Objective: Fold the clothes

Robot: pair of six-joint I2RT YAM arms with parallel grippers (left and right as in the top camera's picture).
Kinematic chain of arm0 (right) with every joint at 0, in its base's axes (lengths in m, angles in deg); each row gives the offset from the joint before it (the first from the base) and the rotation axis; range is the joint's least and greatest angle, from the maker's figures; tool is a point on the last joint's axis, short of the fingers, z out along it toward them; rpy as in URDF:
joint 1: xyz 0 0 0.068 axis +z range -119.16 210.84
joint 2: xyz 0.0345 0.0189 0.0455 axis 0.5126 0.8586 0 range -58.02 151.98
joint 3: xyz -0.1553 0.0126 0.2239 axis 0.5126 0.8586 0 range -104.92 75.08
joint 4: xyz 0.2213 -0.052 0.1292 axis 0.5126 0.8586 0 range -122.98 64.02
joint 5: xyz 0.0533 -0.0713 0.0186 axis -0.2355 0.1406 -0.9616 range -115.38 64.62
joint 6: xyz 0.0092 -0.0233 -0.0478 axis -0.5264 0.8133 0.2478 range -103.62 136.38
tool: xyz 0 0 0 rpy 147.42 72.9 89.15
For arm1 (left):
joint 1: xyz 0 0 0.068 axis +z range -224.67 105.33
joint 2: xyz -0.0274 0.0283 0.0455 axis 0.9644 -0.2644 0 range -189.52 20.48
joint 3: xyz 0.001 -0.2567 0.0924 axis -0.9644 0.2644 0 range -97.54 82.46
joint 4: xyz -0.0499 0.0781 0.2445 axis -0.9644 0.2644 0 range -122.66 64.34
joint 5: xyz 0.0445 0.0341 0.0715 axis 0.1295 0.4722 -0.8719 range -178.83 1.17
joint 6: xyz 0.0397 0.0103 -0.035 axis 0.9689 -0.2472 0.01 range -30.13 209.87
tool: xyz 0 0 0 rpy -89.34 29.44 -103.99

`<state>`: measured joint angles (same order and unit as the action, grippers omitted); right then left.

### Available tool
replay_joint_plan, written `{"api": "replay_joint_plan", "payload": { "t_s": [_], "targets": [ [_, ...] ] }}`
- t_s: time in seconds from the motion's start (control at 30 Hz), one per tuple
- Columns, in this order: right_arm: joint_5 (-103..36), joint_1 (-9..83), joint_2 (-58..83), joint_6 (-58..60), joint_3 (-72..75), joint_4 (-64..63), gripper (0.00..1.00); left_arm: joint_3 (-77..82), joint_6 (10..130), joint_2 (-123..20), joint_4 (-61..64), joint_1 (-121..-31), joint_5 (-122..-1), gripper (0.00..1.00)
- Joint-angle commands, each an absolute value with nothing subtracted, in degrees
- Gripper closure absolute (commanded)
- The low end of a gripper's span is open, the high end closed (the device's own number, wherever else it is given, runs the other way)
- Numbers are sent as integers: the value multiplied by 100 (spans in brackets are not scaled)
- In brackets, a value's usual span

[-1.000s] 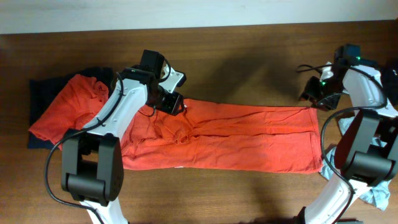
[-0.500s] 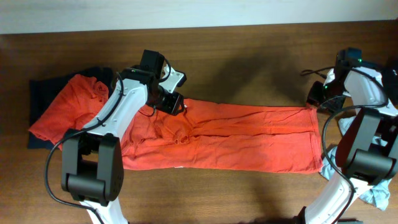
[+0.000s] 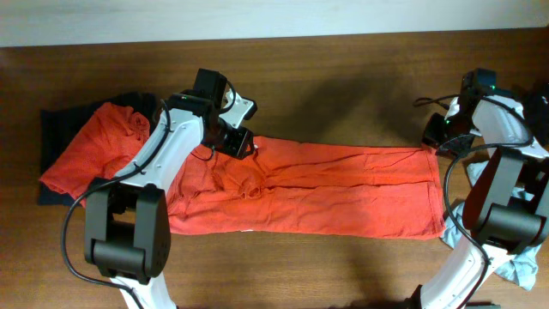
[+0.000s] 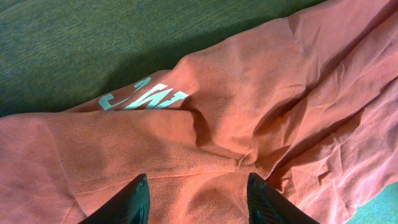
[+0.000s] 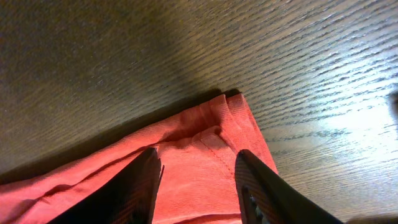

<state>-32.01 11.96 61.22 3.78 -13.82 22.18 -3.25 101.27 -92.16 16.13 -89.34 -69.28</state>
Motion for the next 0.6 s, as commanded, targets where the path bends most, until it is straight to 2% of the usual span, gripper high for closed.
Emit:
{"api": "replay_joint_plan", "payload": {
  "t_s": [0.0, 0.37, 0.5, 0.57],
  "targets": [
    [-3087, 1207, 6229, 233, -1326, 2179, 58, -308, 10245, -9247, 1618, -8943, -6910, 50],
    [-3109, 1207, 6450, 166, -1323, 2165, 66, -308, 10245, -9247, 1618, -8943, -6910, 50],
    [-3109, 1207, 6450, 166, -1323, 2172, 75, -308, 10245, -9247, 1618, -8943, -6910, 50],
    [-3107, 1207, 6450, 166, -1326, 2196, 84, -308, 10245, -9247, 1618, -8943, -6910, 50]
  ]
}}
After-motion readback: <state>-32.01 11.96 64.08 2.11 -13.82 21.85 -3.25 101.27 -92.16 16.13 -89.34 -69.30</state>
